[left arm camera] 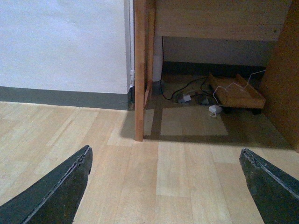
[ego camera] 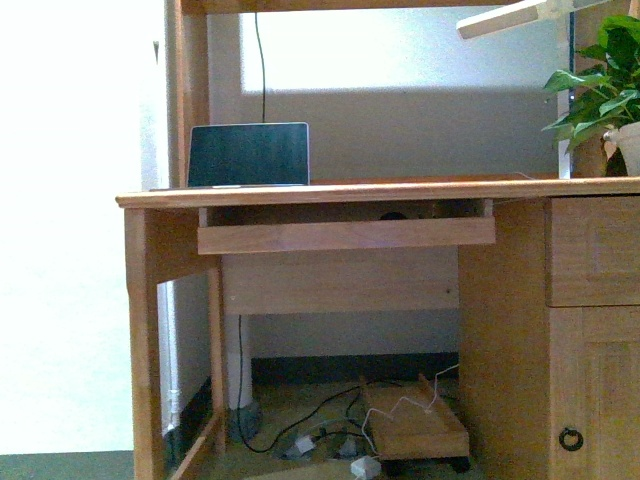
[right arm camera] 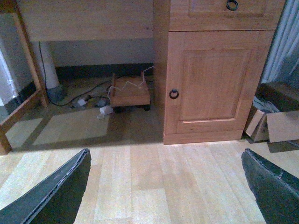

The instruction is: Place mouse

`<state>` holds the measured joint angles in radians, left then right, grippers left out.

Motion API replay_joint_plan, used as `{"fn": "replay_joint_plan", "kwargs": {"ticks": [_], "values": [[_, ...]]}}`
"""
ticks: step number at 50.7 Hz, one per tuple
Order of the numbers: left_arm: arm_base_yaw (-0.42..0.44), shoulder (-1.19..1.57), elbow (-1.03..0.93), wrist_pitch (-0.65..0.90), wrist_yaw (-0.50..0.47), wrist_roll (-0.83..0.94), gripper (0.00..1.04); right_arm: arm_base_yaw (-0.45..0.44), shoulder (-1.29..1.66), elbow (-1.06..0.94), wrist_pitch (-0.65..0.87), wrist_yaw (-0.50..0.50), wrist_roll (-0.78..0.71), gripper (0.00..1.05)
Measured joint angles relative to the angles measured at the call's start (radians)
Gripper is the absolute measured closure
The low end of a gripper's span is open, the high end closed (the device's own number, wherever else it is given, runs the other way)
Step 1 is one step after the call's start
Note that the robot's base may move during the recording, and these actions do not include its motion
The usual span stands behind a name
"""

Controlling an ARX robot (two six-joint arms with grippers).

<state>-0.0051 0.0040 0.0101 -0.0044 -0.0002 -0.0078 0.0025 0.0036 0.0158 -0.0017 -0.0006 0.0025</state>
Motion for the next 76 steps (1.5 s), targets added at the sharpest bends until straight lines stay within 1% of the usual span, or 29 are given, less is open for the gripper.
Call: {"fn": "replay_joint_plan", "kwargs": {"ticks": [76], "values": [[0.0, 0.0, 0.0, 0.0, 0.0, 0.0, 0.08, 0.0, 0.0, 0.0, 0.0, 0.0, 0.0, 0.07]]}}
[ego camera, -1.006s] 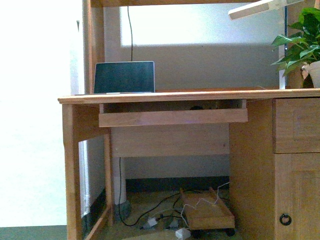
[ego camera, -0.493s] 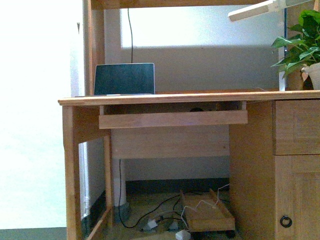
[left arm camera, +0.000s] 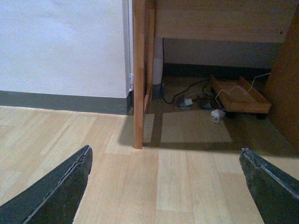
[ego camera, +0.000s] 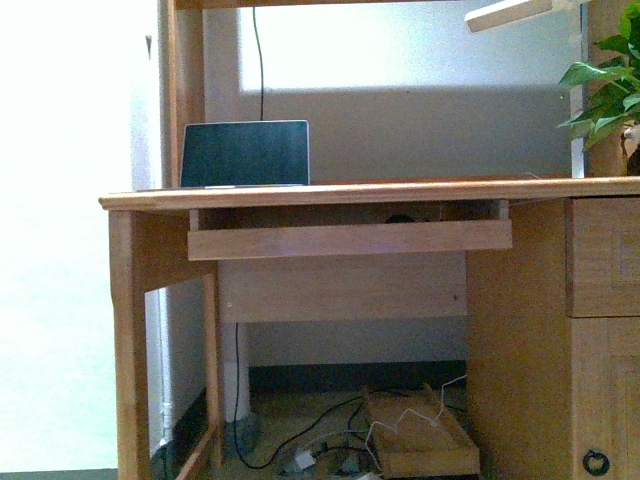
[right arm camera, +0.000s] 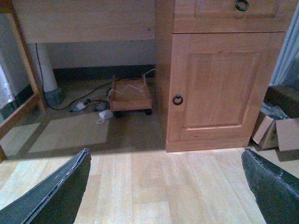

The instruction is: Place mouse

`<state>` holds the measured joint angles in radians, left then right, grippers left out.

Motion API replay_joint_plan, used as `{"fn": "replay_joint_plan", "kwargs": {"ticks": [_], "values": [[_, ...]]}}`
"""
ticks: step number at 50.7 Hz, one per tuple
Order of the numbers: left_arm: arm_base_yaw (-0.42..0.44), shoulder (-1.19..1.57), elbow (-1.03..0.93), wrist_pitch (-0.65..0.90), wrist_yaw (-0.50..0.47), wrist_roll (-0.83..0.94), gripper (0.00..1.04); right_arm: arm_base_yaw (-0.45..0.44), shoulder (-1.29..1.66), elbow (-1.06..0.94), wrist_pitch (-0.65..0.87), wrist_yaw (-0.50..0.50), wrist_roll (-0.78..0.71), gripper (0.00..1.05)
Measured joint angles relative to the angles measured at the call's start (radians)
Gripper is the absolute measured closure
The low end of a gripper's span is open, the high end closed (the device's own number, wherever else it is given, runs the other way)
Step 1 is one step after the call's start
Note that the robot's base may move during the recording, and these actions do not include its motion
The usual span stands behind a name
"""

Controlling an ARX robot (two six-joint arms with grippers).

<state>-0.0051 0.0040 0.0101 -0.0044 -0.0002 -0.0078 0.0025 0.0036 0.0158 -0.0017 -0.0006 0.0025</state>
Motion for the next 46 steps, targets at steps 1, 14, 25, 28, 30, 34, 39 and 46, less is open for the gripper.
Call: {"fn": "replay_joint_plan", "kwargs": {"ticks": [1, 14, 25, 28, 30, 34, 39, 46], "values": [[0.0, 0.0, 0.0, 0.0, 0.0, 0.0, 0.08, 0.0, 0.0, 0.0, 0.0, 0.0, 0.0, 0.07], [0.0, 0.0, 0.0, 0.0, 0.0, 0.0, 0.08, 0.0, 0.0, 0.0, 0.0, 0.0, 0.0, 0.07], [0.0, 0.0, 0.0, 0.0, 0.0, 0.0, 0.08, 0.0, 0.0, 0.0, 0.0, 0.0, 0.0, 0.07], [0.0, 0.0, 0.0, 0.0, 0.0, 0.0, 0.08, 0.0, 0.0, 0.0, 0.0, 0.0, 0.0, 0.07], [0.0, 0.0, 0.0, 0.0, 0.0, 0.0, 0.08, 0.0, 0.0, 0.0, 0.0, 0.0, 0.0, 0.07], [0.0, 0.0, 0.0, 0.0, -0.001, 0.0, 0.08, 0.0, 0.0, 0.0, 0.0, 0.0, 0.0, 0.07], [0.0, 0.0, 0.0, 0.0, 0.0, 0.0, 0.08, 0.0, 0.0, 0.0, 0.0, 0.0, 0.0, 0.07], [0.0, 0.0, 0.0, 0.0, 0.0, 0.0, 0.08, 0.0, 0.0, 0.0, 0.0, 0.0, 0.0, 0.07]]}}
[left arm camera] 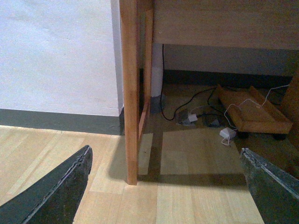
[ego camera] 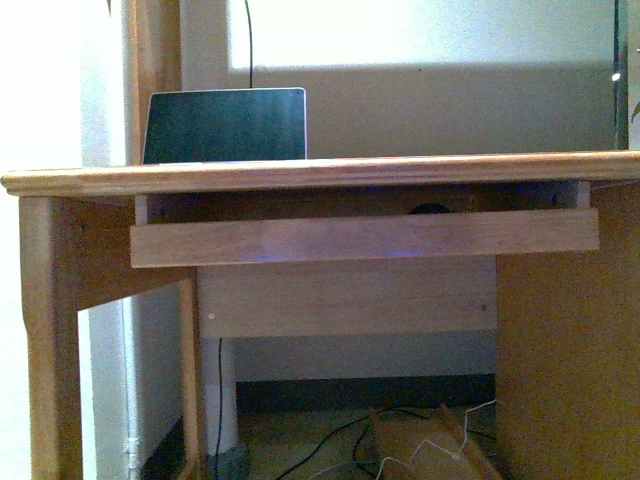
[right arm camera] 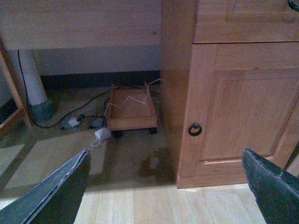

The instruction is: Place mouse

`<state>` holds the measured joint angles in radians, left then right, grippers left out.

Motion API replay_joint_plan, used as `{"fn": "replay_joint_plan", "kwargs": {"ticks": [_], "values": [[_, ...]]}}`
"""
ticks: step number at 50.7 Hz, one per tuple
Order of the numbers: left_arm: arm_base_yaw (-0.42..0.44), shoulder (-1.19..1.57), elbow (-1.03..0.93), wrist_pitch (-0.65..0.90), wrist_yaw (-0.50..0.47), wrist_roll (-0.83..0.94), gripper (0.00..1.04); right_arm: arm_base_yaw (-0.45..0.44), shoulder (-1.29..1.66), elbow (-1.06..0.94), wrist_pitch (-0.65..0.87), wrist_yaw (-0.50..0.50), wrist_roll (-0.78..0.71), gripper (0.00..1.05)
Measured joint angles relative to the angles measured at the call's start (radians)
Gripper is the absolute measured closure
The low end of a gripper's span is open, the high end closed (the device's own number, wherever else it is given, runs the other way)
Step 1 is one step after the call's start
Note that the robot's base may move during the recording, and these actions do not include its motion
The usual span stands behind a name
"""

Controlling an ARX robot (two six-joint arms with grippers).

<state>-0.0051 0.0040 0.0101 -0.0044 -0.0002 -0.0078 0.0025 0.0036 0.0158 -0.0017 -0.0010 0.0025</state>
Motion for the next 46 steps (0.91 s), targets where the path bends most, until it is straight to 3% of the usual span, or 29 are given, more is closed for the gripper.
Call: {"fn": "replay_joint_plan", "kwargs": {"ticks": [46], "values": [[0.0, 0.0, 0.0, 0.0, 0.0, 0.0, 0.08, 0.0, 0.0, 0.0, 0.0, 0.001, 0.0, 0.07]]}}
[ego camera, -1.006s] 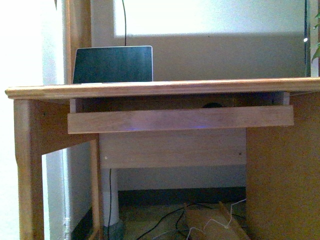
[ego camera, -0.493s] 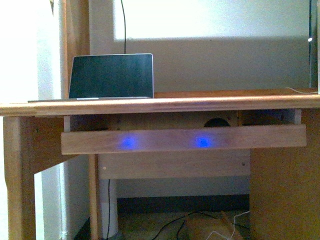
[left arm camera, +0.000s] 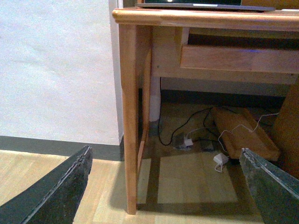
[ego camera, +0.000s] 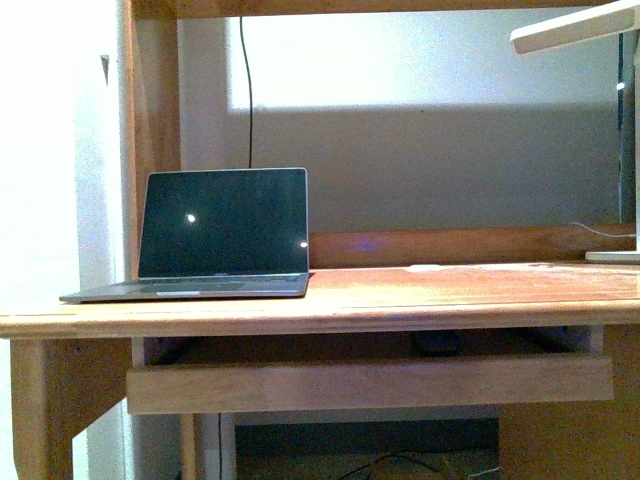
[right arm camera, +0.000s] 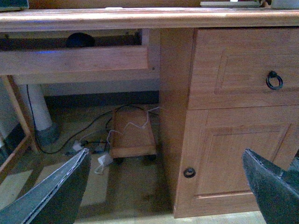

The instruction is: Place mouse

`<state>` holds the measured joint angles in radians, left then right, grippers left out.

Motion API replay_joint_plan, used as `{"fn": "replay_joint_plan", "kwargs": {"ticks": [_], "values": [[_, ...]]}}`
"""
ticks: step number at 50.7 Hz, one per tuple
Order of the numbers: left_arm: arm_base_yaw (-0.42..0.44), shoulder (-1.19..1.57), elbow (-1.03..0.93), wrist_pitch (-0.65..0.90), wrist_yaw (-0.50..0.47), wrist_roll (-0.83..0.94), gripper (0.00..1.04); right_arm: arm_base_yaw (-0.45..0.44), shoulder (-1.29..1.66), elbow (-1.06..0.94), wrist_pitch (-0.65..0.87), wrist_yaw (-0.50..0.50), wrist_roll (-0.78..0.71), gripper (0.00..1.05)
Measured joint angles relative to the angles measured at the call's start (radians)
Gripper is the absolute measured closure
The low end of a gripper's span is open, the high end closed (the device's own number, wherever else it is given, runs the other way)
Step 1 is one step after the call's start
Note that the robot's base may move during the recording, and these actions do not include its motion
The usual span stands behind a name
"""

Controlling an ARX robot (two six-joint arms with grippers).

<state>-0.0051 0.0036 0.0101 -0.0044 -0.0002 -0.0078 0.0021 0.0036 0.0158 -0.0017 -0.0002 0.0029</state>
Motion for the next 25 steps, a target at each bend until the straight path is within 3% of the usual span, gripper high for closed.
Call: {"fn": "replay_joint_plan", "kwargs": {"ticks": [3, 7, 10, 15, 25], "values": [[0.002, 0.003, 0.001, -0.004, 0.008, -0.006, 0.08, 0.0, 0.0, 0.0, 0.0, 0.0, 0.0, 0.07], [0.021, 0.074, 0.053, -0.134, 0.119, -0.074, 0.08, 0.0, 0.0, 0.0, 0.0, 0.001, 0.0, 0.07], [0.03, 0.16, 0.065, -0.136, 0.174, -0.082, 0.08, 0.0, 0.0, 0.0, 0.0, 0.0, 0.0, 0.07], [0.149, 0.473, 0.103, 0.085, 0.237, -0.013, 0.08, 0.0, 0.0, 0.0, 0.0, 0.0, 0.0, 0.07], [0.203, 1.107, 0.235, 0.679, 0.108, 0.407, 0.08, 0.0, 0.0, 0.0, 0.0, 0.0, 0.0, 0.07]]}}
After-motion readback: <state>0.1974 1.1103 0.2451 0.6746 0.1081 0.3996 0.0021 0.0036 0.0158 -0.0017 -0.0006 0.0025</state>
